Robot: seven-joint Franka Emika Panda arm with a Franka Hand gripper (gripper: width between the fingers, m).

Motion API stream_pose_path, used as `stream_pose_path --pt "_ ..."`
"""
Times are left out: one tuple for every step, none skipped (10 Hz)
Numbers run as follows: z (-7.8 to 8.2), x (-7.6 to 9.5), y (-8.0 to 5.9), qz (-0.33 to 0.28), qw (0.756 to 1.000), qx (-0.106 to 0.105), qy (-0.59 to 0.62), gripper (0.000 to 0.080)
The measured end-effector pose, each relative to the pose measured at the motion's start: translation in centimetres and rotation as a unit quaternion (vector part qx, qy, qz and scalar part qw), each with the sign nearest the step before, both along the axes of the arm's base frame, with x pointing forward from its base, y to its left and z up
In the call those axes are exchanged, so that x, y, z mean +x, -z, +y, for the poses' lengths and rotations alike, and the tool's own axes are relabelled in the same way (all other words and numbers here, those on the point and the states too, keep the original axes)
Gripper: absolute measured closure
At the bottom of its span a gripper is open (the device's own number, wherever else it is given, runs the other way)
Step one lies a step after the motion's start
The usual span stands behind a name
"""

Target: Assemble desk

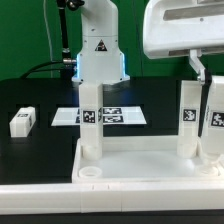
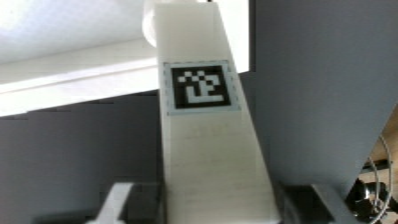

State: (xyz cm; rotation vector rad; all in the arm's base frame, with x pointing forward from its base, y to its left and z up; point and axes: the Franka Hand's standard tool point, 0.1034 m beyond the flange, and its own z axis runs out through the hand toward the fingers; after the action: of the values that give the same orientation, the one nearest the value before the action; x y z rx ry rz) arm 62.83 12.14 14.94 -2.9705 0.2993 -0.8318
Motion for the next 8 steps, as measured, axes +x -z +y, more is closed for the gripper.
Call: stream_pose_path --pt "-0.14 0.23 -0.03 -0.001 1.0 -0.002 -0.001 0.0507" --pt "-0.27 0.31 -0.07 -0.001 1.0 -0.003 0.0 0.0507" --pt "-0.37 0.43 -0.01 -0.002 1.0 -0.004 0.0 0.0507" --pt "-0.57 0.62 0.03 -0.003 1.0 -0.005 0.0 0.0507" --pt "-0.69 0.66 0.06 -0.004 1.0 -0.007 -0.002 0.0507" --pt "-0.65 0.7 0.07 -0.007 1.0 -0.007 -0.002 0.0507" --pt "-0.55 0.78 0.08 -0.011 1.0 -0.008 -0.004 0.0507" --pt "-0.55 0.84 0.08 -0.014 1.0 -0.008 -0.004 0.0507"
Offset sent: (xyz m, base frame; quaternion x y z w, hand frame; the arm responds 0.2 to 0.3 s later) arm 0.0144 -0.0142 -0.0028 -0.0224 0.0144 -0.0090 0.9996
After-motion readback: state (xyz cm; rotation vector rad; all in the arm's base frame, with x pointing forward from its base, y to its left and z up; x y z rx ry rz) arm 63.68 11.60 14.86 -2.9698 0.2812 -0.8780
